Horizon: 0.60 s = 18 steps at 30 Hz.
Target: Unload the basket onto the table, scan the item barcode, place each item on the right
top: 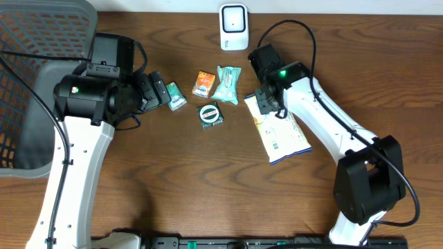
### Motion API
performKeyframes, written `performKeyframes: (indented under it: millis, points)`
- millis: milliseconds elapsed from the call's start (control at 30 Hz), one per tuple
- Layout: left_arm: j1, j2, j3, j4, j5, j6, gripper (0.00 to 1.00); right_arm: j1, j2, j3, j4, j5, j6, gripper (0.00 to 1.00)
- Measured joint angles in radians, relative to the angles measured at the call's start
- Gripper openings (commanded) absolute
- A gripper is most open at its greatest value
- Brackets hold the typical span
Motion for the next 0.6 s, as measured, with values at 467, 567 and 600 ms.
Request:
performKeyframes:
  millis: [467,567,600]
  points:
    - [0.000,0.000,0.000,0.000,0.000,0.000,0.98,-0.143,0.000,-0.026,0.059,-0.204,-0.031,0.01]
    - [0.000,0.000,0.000,0.000,0.000,0.000,0.98,-0.151,0.000,-0.049,0.076,-0.242,-0.044,0.01]
    - [0.000,0.000,0.000,0.000,0.000,0.000,0.98,-0.151,0.000,-0.074,0.099,-0.261,-0.047,0.01]
